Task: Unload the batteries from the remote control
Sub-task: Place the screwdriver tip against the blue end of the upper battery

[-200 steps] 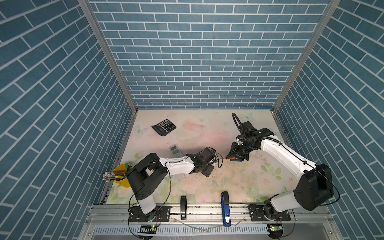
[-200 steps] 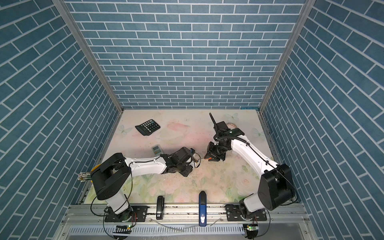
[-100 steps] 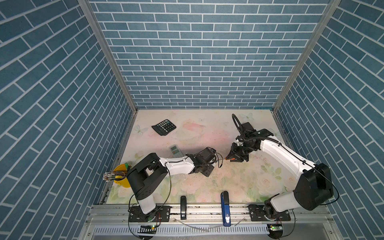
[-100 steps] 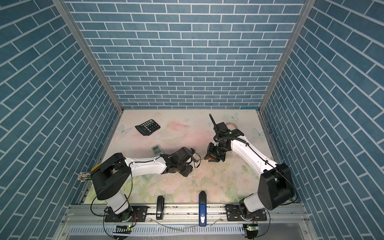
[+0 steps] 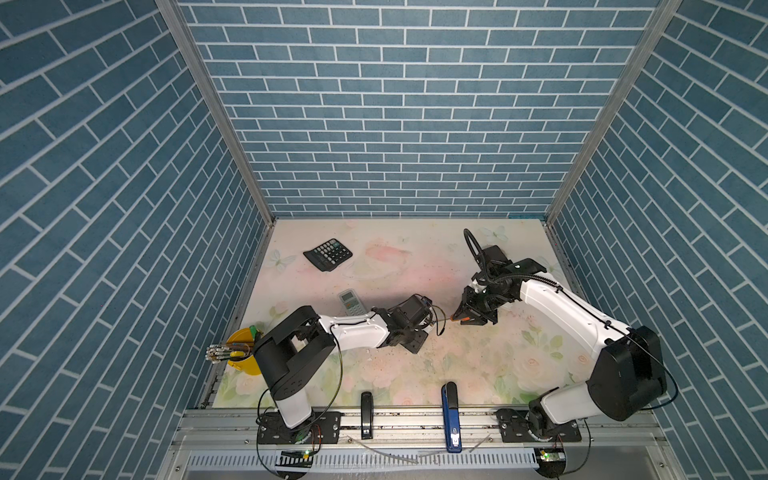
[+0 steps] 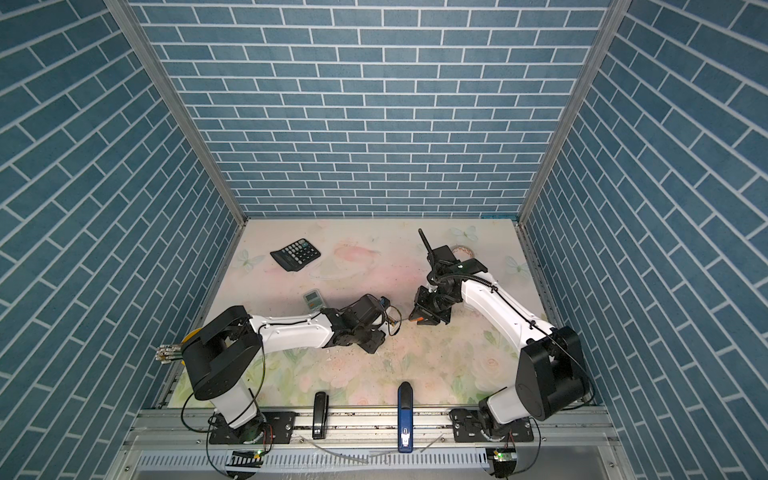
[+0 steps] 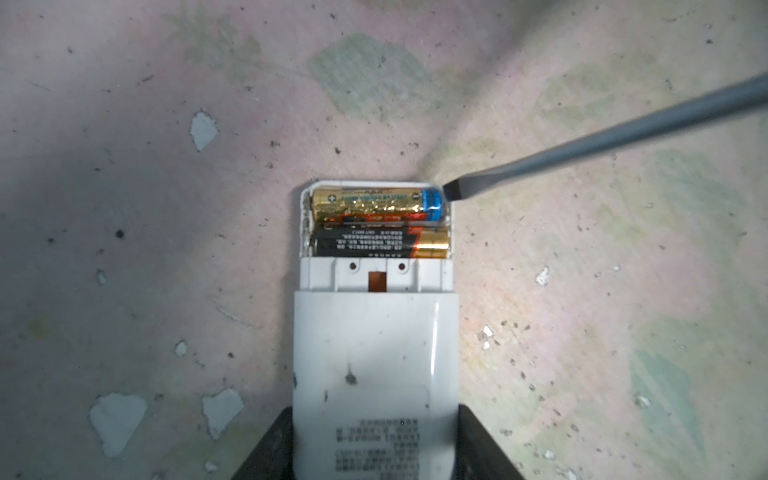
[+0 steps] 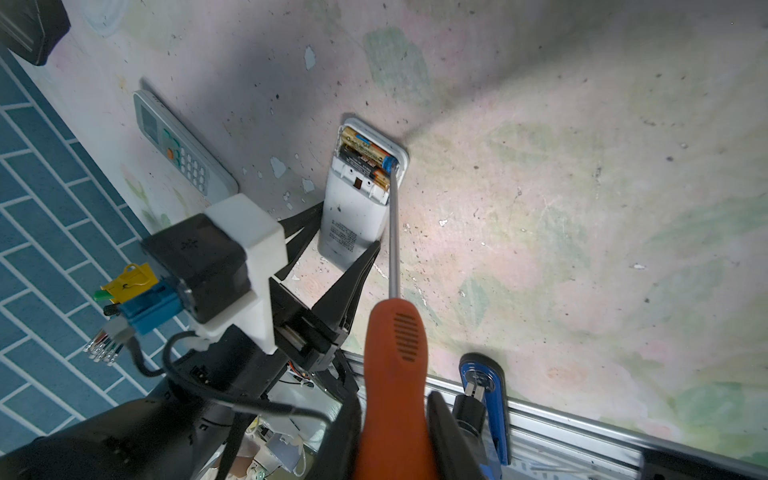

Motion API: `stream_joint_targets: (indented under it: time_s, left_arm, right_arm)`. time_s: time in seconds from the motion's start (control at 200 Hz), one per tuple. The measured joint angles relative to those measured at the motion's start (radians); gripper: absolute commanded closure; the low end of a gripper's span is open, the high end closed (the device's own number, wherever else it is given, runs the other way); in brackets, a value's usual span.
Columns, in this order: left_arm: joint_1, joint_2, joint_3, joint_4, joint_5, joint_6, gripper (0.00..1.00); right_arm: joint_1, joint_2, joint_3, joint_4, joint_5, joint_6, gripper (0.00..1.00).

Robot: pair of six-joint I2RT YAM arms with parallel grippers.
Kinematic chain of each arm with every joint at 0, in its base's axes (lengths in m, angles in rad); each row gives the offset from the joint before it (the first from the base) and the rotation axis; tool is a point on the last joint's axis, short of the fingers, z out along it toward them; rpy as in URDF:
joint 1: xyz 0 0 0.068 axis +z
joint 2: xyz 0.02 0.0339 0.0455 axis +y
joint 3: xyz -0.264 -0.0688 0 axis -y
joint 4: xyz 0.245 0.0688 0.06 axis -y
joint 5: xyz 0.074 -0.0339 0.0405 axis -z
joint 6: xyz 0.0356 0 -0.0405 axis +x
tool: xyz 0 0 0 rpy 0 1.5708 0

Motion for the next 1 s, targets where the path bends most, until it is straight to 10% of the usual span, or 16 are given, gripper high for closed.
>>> stream_joint_targets:
  time_s: [1.0]
  left_arm:
    - [0.001, 0.000, -0.002, 0.006, -0.004, -0.015, 0.47]
  right_arm:
    - [0.002, -0.024, -0.063, 0.093, -0.036, 0.100, 1.00]
